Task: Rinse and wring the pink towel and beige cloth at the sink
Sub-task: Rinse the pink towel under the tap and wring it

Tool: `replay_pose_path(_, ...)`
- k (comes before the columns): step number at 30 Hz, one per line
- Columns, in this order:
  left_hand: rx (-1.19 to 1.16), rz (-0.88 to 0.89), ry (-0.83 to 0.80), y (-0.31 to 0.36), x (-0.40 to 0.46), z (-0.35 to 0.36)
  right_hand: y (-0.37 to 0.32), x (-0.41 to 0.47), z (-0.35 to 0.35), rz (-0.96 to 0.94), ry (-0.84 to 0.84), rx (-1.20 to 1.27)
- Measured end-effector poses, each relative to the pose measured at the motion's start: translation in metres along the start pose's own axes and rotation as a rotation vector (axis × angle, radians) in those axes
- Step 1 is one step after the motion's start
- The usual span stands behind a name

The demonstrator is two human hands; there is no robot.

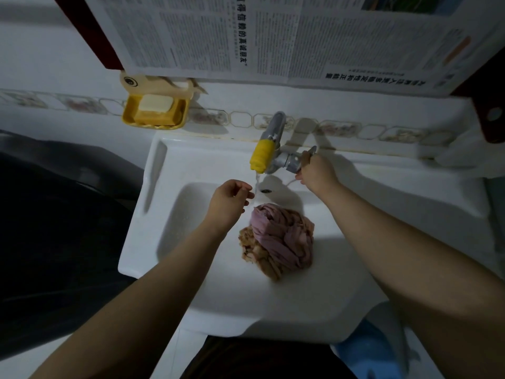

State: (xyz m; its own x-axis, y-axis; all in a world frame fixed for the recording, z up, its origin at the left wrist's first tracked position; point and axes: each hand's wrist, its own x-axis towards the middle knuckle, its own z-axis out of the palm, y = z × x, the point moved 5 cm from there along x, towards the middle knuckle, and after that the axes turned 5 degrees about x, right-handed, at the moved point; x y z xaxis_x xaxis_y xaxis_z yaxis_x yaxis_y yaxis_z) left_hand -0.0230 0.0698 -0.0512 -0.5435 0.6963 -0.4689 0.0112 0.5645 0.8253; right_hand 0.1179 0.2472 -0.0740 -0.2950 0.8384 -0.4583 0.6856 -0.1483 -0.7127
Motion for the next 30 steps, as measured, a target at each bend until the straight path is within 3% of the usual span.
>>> replay_pose_path(11,-0.016,-0.028,0.014,-0.021,-0.009,-0.001,0.003,0.0,0.005,-0.013,0.043,0.078)
replay_pose_path(19,-0.014,-0.075,0.04,-0.036,-0.011,-0.004,0.003,0.007,0.007,-0.052,0.157,-0.146)
replay_pose_path(30,-0.008,-0.051,0.03,-0.028,-0.008,-0.004,0.003,0.005,0.009,-0.084,0.217,-0.159)
